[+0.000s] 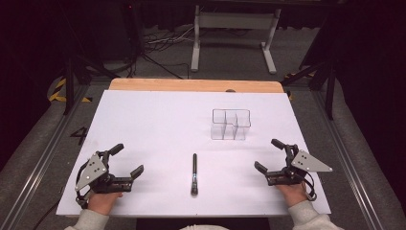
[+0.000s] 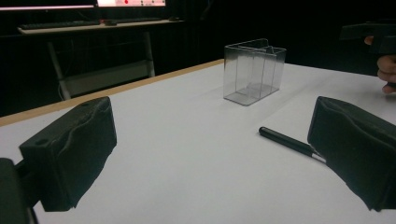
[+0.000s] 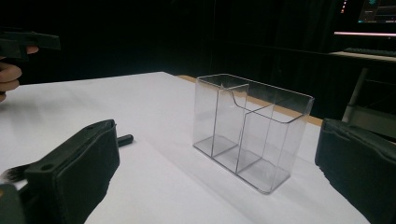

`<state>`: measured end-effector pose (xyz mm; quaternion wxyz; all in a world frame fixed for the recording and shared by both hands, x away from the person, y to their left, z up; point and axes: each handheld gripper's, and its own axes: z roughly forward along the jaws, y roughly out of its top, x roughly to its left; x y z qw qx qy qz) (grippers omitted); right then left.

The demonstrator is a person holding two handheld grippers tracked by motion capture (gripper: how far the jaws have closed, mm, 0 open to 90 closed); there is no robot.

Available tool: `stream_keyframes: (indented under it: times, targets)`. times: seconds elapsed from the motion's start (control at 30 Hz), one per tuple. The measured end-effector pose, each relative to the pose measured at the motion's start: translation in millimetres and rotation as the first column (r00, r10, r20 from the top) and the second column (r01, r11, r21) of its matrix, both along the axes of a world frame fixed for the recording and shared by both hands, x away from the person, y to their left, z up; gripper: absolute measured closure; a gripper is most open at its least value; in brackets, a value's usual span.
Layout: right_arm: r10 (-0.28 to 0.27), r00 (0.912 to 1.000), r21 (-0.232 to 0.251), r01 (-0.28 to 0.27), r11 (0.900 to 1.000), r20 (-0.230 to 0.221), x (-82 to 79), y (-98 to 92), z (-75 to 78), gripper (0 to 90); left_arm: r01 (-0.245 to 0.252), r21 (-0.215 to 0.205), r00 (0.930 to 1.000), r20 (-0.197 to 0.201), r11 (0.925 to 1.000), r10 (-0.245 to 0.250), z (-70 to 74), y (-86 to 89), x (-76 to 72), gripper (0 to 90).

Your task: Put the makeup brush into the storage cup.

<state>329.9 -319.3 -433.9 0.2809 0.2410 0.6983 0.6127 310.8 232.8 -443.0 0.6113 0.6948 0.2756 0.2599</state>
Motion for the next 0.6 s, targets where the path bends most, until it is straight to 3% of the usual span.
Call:
stream_keyframes:
  times: [0.6]
  targets:
    - [0.006,0.9999,-0.003,-0.006,1.000,0.012,-2.0,-0.6,2.3,0.1,-0.006,0.002,1.0000,-0.004,1.0000,0.006,0.4,0.1,1.0,1.7]
